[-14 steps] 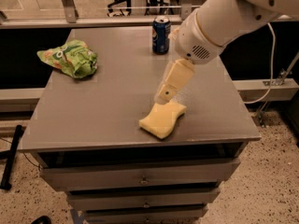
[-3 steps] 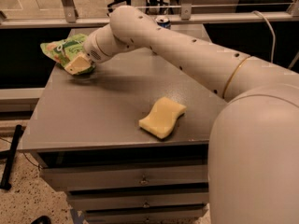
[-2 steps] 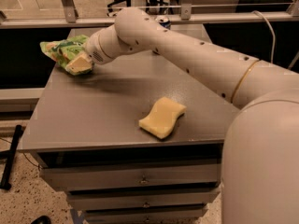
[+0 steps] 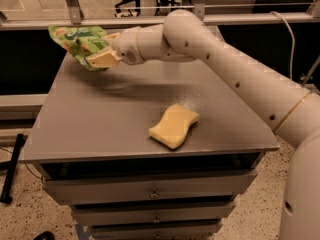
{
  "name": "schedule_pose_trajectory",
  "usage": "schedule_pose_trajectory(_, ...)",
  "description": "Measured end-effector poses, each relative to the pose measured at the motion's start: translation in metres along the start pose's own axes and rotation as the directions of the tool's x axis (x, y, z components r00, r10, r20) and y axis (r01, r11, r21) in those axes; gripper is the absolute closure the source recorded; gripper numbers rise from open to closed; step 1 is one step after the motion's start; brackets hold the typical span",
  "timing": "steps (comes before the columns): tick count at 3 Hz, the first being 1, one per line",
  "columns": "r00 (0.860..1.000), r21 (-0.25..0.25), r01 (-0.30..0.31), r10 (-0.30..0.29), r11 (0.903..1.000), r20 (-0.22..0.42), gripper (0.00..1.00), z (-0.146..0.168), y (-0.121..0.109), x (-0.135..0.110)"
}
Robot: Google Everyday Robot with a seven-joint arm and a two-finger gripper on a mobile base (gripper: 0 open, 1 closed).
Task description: Pick green rice chip bag
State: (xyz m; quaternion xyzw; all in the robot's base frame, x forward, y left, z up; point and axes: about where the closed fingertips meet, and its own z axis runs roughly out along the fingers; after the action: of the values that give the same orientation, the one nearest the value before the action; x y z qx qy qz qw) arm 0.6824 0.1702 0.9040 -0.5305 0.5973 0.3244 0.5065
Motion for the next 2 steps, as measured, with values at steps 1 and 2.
schedule_pose_trajectory(1, 0.995, -0.032, 0.042, -0.039, 0.9986, 0.091, 1.00, -0.051, -0.006, -0.007)
schedule_pose_trajectory(2, 0.992, -0.061, 0.098, -0.092, 0.9933, 0.090, 1.00, -0.101, -0.007, -0.008)
